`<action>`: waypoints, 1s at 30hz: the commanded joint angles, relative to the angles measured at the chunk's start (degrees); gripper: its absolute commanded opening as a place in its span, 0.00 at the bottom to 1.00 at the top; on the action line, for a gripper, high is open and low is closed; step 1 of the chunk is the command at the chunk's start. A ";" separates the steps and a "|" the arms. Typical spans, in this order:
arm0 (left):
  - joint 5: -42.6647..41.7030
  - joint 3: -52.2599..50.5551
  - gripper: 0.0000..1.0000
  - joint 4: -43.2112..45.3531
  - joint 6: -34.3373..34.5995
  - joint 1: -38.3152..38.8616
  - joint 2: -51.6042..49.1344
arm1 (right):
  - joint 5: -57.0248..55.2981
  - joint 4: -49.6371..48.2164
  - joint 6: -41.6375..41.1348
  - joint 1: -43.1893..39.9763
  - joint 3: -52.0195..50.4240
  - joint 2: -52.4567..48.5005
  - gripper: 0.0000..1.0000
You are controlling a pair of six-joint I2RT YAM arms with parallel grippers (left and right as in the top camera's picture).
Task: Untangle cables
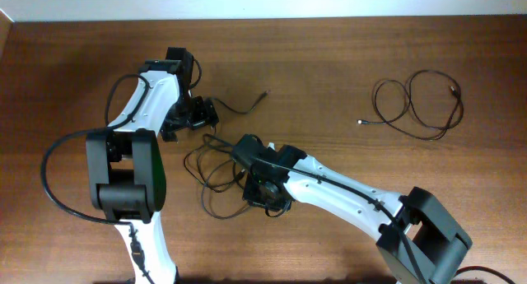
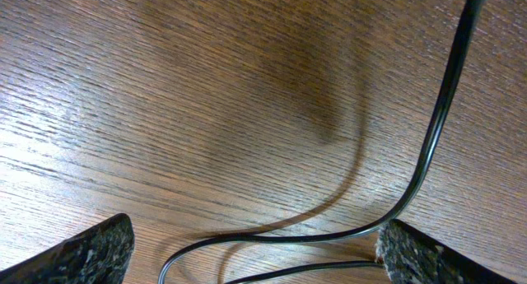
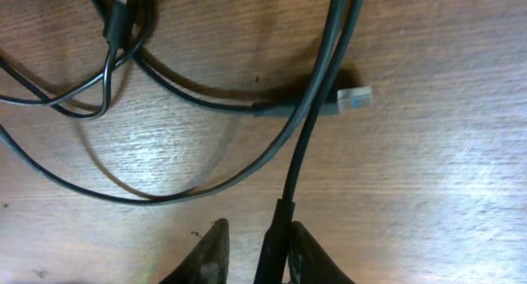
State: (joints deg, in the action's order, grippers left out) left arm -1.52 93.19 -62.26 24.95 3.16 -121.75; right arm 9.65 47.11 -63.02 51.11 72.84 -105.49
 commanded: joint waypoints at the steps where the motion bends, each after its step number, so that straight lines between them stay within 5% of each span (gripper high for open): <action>1: -0.26 -0.42 0.97 0.11 0.52 0.17 -0.07 | -4.42 -0.04 3.41 0.26 -0.31 0.24 0.25; 8: -0.26 -0.42 0.97 0.13 0.52 0.20 -0.07 | -2.89 -2.19 10.58 0.74 -0.31 0.13 0.26; 13: -0.26 -0.42 0.97 0.13 0.52 0.17 -0.07 | 8.90 -5.49 24.15 3.45 -0.31 0.13 0.46; 16: -0.26 -0.42 0.97 0.11 0.52 0.20 -0.07 | 6.32 -5.33 31.19 4.59 -0.31 0.13 0.52; 17: -0.26 -0.42 0.97 0.11 0.52 0.20 -0.07 | 3.43 -5.20 31.32 4.35 -0.31 0.13 0.64; 25: -0.26 -0.42 0.97 0.13 0.52 0.17 -0.07 | 6.19 -0.85 46.60 0.20 5.79 0.13 0.67; 26: -0.26 -0.42 0.97 0.13 0.52 0.17 -0.07 | 6.21 0.00 49.59 -0.48 7.21 0.13 0.93; 30: -0.26 -0.42 0.97 0.13 0.52 0.22 -0.07 | 6.21 2.82 56.06 -4.04 9.55 0.13 0.99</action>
State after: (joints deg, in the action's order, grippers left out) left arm -1.52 93.19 -62.26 24.95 3.16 -121.75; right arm 15.51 49.17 -13.32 49.10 81.03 -105.54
